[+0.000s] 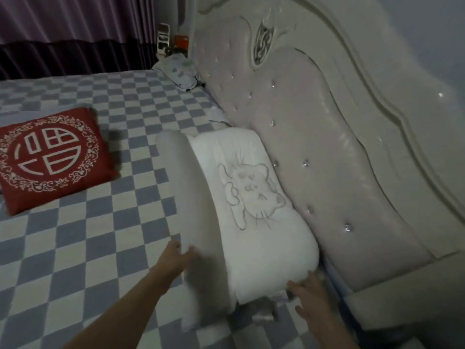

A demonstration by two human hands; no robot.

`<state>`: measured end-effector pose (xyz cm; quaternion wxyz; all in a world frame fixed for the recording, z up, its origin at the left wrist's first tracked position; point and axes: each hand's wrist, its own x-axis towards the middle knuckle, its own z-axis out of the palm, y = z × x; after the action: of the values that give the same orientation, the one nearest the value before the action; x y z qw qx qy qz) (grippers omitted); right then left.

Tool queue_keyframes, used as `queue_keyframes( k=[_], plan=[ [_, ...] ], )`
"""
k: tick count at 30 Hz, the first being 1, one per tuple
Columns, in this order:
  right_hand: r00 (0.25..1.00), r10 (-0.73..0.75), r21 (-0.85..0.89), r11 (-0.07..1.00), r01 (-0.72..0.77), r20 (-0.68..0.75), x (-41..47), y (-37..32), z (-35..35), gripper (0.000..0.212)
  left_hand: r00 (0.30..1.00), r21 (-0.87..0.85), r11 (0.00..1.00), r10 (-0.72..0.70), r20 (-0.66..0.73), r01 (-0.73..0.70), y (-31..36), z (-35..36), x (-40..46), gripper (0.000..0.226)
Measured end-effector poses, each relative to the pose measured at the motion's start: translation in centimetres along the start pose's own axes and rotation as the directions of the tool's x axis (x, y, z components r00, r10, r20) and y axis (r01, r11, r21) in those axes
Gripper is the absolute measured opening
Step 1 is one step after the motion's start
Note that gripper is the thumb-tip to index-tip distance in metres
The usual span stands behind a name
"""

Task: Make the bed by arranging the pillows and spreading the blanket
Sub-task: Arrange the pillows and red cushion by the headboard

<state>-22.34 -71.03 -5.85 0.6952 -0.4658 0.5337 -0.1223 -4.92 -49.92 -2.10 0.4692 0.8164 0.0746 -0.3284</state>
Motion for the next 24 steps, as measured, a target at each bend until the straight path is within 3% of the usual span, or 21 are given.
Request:
queue_keyframes(
  k=[3, 7, 9, 11, 13, 14, 16, 19, 21, 24],
  plan=[
    [0.997, 0.073, -0.127, 0.989, -0.07, 0.023, 1.7, -0.4, -1.2, 0.044, 0.994, 0.048, 0.995, -0.09, 0.064, 0.087, -2.2, 1.7, 0.5, 0.053],
    [0.985, 0.174, -0.135, 0.975, -0.175, -0.02, 2.8, 0.1, -1.0, 0.04, 0.993, 0.033, 0.993, -0.117, 0.005, 0.117, -2.9, 3.4, 1.3, 0.034],
    [0.974, 0.223, -0.096, 0.969, -0.226, -0.038, 3.7, 0.8, -0.8, 0.053, 0.991, 0.051, 0.99, -0.132, -0.035, 0.134, -3.5, 4.0, 2.2, 0.043],
    [0.96, 0.281, -0.023, 0.96, -0.281, 0.005, 4.4, 1.3, -0.3, 0.053, 0.983, 0.027, 0.983, -0.178, -0.044, 0.179, -4.5, 4.4, 2.9, 0.068],
    [0.976, 0.218, 0.065, 0.974, -0.219, 0.026, 5.1, 1.0, 0.7, 0.039, 0.975, -0.04, 0.975, -0.221, -0.016, 0.22, -5.5, 4.8, 2.8, 0.086],
    [0.993, 0.122, 0.078, 0.99, -0.121, 0.002, 5.3, 0.5, 1.6, 0.035, 0.973, -0.062, 0.972, -0.229, -0.007, 0.228, -6.1, 5.1, 2.8, 0.092],
    [0.991, -0.129, 0.03, 0.991, 0.13, -0.025, 4.8, -1.5, 3.9, 0.048, 0.976, -0.104, 0.971, -0.219, -0.01, 0.217, -6.9, 5.6, 3.0, 0.097],
    [0.887, -0.438, -0.04, 0.893, 0.447, 0.143, 3.2, -3.3, 6.1, 0.059, 0.98, -0.246, 0.95, -0.198, 0.012, 0.195, -6.9, 5.8, 3.3, 0.102],
    [0.878, -0.473, -0.051, 0.878, 0.476, 0.072, 4.0, -1.8, 4.6, 0.055, 0.986, -0.26, 0.952, -0.169, -0.01, 0.16, -6.9, 5.8, 3.9, 0.106],
    [0.924, -0.333, -0.186, 0.936, 0.299, -0.188, 6.2, 1.2, 0.6, 0.049, 0.994, -0.166, 0.981, -0.105, -0.034, 0.098, -6.8, 6.1, 4.3, 0.093]
  ],
)
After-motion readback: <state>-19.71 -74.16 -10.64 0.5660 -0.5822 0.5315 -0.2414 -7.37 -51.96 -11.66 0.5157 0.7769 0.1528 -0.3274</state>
